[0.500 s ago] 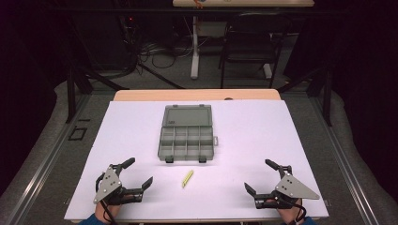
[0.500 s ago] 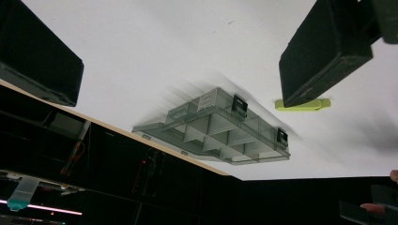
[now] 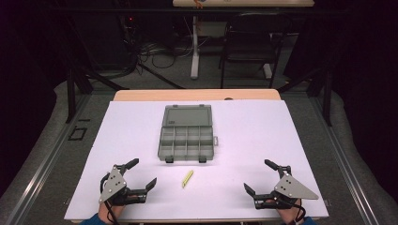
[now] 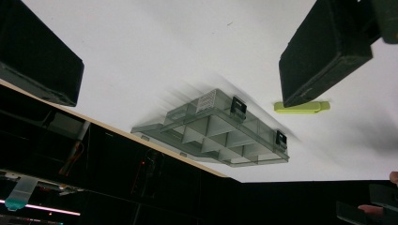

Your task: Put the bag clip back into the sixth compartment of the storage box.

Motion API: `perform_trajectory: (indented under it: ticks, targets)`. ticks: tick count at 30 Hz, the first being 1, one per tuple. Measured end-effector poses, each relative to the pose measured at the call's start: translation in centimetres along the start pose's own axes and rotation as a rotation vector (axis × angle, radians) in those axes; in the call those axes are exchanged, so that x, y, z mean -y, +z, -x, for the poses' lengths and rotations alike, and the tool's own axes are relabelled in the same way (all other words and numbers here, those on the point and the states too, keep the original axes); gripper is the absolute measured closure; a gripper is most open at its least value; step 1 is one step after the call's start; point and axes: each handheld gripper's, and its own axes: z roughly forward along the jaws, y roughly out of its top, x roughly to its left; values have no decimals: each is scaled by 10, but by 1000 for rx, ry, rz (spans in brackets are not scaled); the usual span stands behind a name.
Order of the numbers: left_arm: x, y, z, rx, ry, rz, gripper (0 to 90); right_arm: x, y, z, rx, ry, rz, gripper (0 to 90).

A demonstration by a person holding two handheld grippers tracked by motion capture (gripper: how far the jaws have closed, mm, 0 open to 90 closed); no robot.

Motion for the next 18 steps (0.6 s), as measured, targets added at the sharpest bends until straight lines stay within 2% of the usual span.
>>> perform_trajectory:
  ticks: [18]
  targets:
    - [-10,15,16,8,-15,-50,101,1,7,0,-15,-9,-11,0]
